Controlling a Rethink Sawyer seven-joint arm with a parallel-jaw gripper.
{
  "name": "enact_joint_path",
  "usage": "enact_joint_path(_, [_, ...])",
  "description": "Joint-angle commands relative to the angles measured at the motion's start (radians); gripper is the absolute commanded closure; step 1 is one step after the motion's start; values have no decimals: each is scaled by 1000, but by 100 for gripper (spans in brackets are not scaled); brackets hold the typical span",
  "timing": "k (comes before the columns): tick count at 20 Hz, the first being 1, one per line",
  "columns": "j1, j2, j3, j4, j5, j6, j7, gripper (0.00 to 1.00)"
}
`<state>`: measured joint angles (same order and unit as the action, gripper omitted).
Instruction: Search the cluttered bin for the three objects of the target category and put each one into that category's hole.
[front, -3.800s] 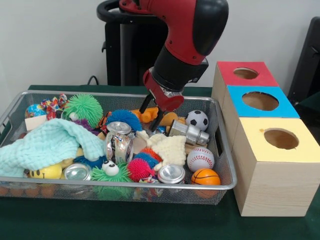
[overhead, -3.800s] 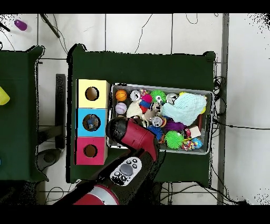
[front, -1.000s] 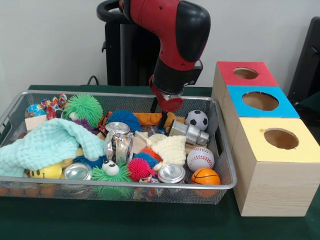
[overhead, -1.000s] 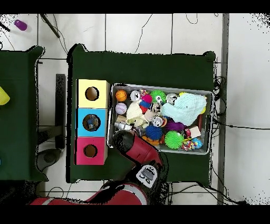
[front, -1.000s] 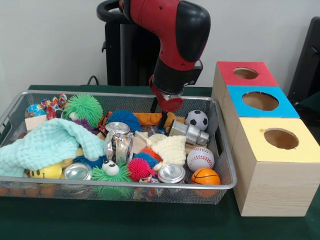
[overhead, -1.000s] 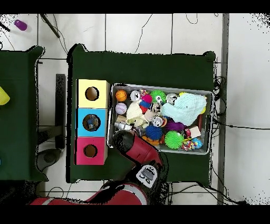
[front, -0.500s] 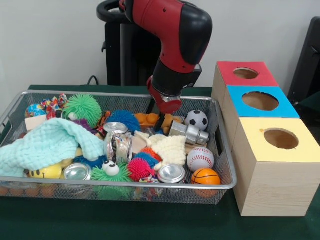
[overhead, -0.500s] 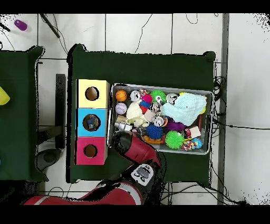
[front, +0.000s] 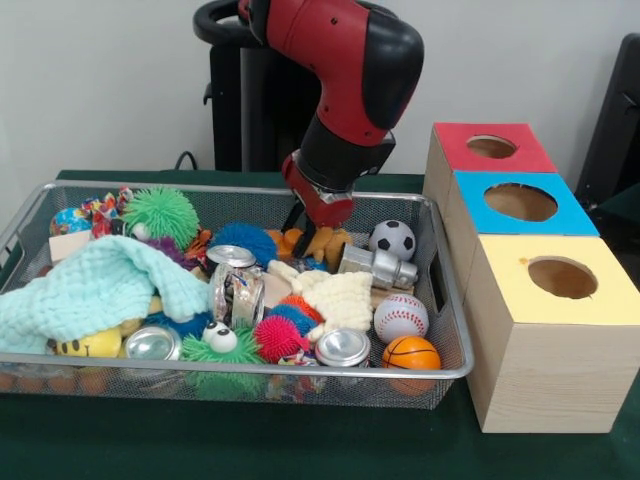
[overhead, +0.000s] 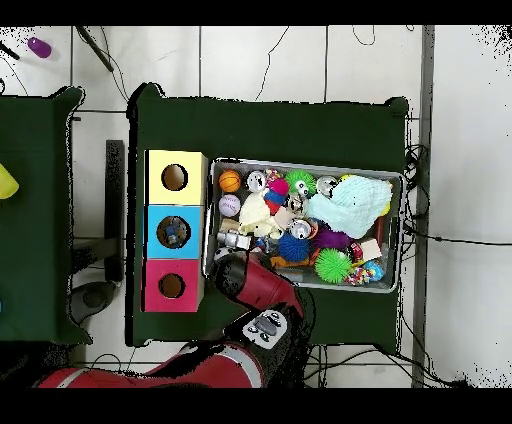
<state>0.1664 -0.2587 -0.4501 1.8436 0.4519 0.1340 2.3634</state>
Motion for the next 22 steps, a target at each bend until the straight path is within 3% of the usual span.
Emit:
enact_joint_path(1, [-1,157,46,-133,-5,-133,115,100])
enact_joint_path(6, [-21,160,59,-145,-21,-108,91,100])
enact_joint_path(11, [0,180,-6,-181,-52,-37,45,100])
enact_joint_path(16, [-7,177,-9,-185,-73,-65,54,100])
enact_joint_path(17, [-8,175,-8,-187,-80,-55,59,0])
enact_joint_path(22, [-14,168,2,-178,-77,-51,70,0])
